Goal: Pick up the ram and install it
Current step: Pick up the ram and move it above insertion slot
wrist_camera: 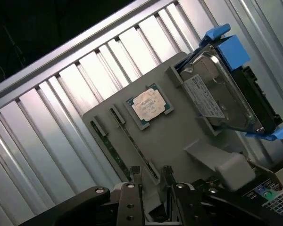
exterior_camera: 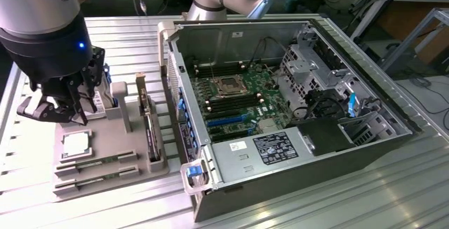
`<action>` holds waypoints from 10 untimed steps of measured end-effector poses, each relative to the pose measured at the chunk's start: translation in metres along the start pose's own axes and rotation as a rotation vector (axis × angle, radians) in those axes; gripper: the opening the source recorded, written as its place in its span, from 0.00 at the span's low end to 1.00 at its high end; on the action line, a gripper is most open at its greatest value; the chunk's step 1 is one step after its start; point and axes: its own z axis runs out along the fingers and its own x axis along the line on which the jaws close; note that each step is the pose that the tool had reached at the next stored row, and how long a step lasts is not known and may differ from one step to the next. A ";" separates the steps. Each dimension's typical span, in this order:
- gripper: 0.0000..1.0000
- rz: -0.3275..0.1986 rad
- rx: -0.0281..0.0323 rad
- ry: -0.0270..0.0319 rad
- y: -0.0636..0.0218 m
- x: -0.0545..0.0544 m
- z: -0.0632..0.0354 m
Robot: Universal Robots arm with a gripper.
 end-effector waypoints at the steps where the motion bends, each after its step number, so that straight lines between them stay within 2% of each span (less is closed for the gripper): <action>1: 0.30 -0.031 -0.0008 0.0015 -0.0001 0.000 0.0023; 7: 0.30 -0.232 -0.0058 0.0103 -0.0008 0.000 0.0171; 9: 0.30 -0.266 -0.0066 0.0118 -0.0009 0.000 0.0195; 10: 0.30 -0.308 -0.0077 0.0137 -0.0011 0.001 0.0226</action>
